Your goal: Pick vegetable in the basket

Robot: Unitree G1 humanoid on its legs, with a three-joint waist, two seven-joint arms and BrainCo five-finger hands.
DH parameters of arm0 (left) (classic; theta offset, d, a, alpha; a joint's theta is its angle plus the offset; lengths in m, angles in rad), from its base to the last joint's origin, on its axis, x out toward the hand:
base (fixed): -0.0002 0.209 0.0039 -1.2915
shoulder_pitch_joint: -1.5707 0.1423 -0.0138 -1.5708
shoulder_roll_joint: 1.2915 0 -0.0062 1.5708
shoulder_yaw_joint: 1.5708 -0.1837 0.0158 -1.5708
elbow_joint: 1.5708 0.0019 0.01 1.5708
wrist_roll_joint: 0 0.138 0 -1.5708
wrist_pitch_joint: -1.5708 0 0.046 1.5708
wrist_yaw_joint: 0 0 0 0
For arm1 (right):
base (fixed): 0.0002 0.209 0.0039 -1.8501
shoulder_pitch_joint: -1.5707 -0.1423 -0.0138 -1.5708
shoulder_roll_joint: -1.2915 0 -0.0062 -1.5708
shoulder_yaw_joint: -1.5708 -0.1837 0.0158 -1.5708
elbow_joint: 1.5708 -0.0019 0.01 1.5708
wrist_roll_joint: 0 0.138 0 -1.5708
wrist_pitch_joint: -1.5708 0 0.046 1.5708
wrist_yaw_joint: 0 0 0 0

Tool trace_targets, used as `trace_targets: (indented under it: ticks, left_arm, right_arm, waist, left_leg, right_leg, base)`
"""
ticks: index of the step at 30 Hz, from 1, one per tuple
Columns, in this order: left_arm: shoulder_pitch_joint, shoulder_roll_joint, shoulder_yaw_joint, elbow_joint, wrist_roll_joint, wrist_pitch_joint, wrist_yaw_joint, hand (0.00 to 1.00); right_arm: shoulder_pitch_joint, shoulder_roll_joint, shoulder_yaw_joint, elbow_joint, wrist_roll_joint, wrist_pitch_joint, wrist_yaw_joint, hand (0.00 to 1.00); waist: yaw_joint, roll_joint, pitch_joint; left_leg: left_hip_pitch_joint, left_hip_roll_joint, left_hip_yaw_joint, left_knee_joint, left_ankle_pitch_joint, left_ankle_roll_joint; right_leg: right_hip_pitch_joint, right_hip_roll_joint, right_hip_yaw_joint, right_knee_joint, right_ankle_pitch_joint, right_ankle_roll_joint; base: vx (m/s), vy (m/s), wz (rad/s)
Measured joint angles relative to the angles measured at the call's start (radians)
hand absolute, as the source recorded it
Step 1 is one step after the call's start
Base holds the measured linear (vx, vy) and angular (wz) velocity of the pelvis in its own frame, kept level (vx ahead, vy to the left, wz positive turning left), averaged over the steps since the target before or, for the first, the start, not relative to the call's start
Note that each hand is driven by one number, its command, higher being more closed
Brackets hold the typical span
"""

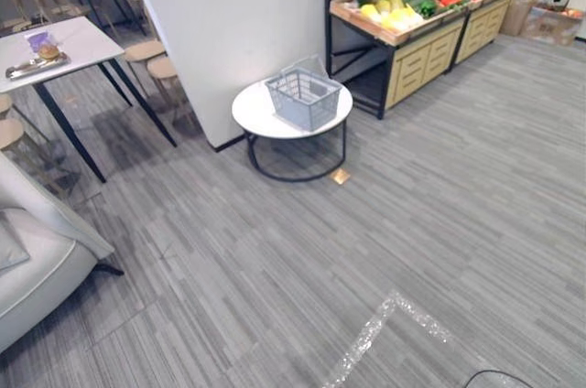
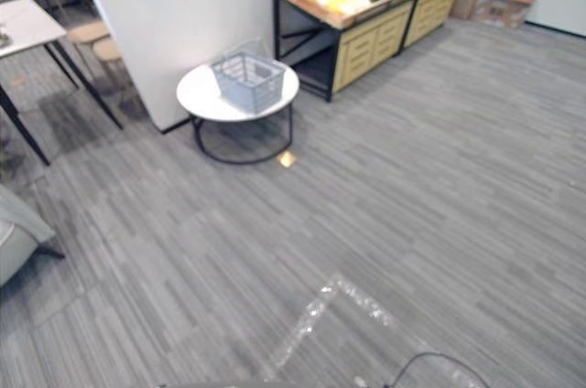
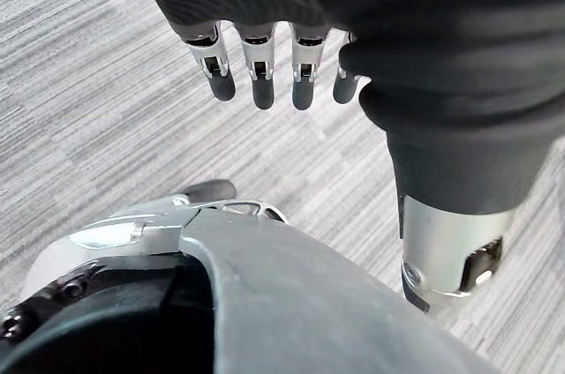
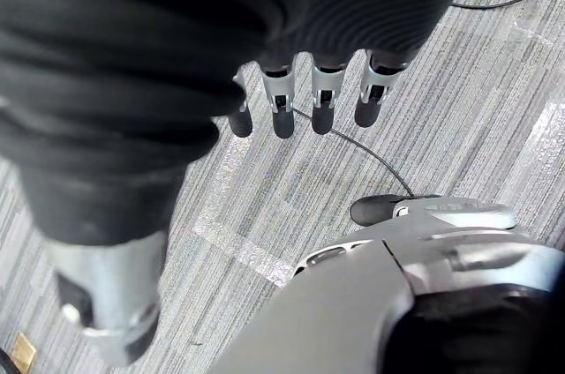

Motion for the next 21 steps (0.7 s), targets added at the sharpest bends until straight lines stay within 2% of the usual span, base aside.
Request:
trace_targets:
  ticks: [8,9,10,12,14,15,16,17,18,19,21]
  left_arm:
    - [-0.001,-0.001,0.009,0.000,-0.004,0.000,0.001,0.00]
    - [-0.001,0.000,0.011,-0.001,-0.004,0.000,0.001,0.00]
    - [-0.003,0.001,0.011,-0.003,-0.004,0.000,0.002,0.00]
    - [-0.011,0.000,0.035,-0.013,-0.005,-0.002,0.004,0.00]
    - [-0.019,0.001,0.053,-0.029,-0.005,-0.004,0.004,0.00]
    - [-0.025,-0.006,0.055,-0.037,-0.005,-0.002,0.005,0.00]
    - [-0.028,-0.009,0.057,-0.039,-0.005,0.000,0.005,0.00]
    - [-0.030,-0.005,0.062,-0.044,-0.006,-0.001,0.006,0.00]
    - [-0.031,-0.003,0.063,-0.046,-0.006,-0.002,0.006,0.00]
    - [-0.036,-0.005,0.062,-0.047,-0.006,0.000,0.007,0.00]
    - [-0.036,-0.009,0.061,-0.048,-0.006,0.000,0.008,0.00]
  right_arm:
    - [-0.004,0.000,0.000,0.000,0.000,0.000,0.000,0.00]
    - [-0.005,0.001,0.000,-0.001,0.000,0.000,-0.001,0.00]
    - [-0.008,0.003,0.000,-0.001,0.000,0.000,-0.001,0.00]
    - [-0.018,0.004,0.001,-0.002,-0.001,0.000,-0.001,0.00]
    - [-0.024,0.004,0.001,-0.001,-0.002,0.000,-0.001,0.00]
    - [-0.028,0.001,0.002,-0.001,-0.002,0.000,-0.001,0.00]
    - [-0.034,-0.003,0.002,-0.001,-0.002,0.000,-0.001,0.00]
    - [-0.038,-0.003,0.004,-0.001,-0.002,0.001,-0.002,0.00]
    - [-0.040,-0.005,0.007,-0.002,-0.002,0.001,-0.002,0.00]
    - [-0.061,-0.013,0.026,-0.002,-0.002,0.006,-0.005,0.00]
    - [-0.090,-0.027,0.063,-0.009,-0.003,0.009,-0.009,0.00]
  waist:
    - [0.000,0.005,-0.004]
    - [-0.001,-0.007,0.004]
    - [0.000,-0.002,0.005]
    - [0.002,-0.004,0.031]
    - [0.004,-0.012,0.051]
    - [0.019,0.004,0.066]
    - [0.022,0.006,0.073]
    - [0.025,-0.004,0.083]
    - [0.026,-0.005,0.083]
    - [0.029,-0.003,0.088]
    - [0.032,0.001,0.091]
  left_leg:
    - [-0.034,0.001,-0.002,0.005,0.000,0.001]
    - [-0.039,0.005,-0.003,0.020,-0.010,0.002]
    - [-0.053,0.012,-0.003,0.061,-0.030,0.001]
    - [-0.164,0.067,-0.029,0.335,-0.133,-0.006]
    - [-0.257,0.102,-0.066,0.551,-0.138,-0.001]
    - [-0.282,0.115,-0.107,0.638,-0.136,-0.003]
    - [-0.297,0.118,-0.133,0.678,-0.130,-0.013]
    - [-0.355,0.114,-0.177,0.770,-0.105,-0.044]
    - [-0.382,0.101,-0.198,0.799,-0.107,-0.038]
    - [-0.412,0.055,-0.219,0.755,-0.188,-0.026]
    - [-0.442,0.022,-0.215,0.641,-0.187,-0.011]
  right_leg:
    - [-0.034,0.000,-0.002,0.003,-0.004,-0.005]
    - [-0.033,0.000,-0.002,0.008,-0.008,-0.009]
    - [-0.033,-0.001,-0.001,0.015,-0.012,-0.014]
    - [-0.031,0.002,0.003,0.042,-0.052,-0.024]
    - [-0.021,0.013,0.014,0.058,-0.063,-0.031]
    - [-0.004,0.022,0.038,0.062,-0.071,-0.044]
    - [0.003,0.024,0.054,0.068,-0.078,-0.050]
    - [0.011,0.020,0.079,0.075,-0.104,-0.060]
    - [0.017,0.015,0.093,0.074,-0.125,-0.063]
    - [0.017,-0.012,0.114,0.073,-0.141,-0.059]
    - [0.008,-0.038,0.126,0.072,-0.151,-0.047]
  base:
    - [0.00,0.000,0.00]
    - [0.00,0.000,0.00]
    - [0.00,0.000,0.00]
    - [0.00,-0.008,0.03]
    - [-0.01,-0.051,0.00]
    - [0.01,-0.050,-0.10]
    - [0.05,0.020,-0.06]
    - [0.05,0.046,0.01]
    - [0.13,0.073,0.02]
    - [0.14,0.091,-0.02]
    - [0.13,0.134,-0.20]
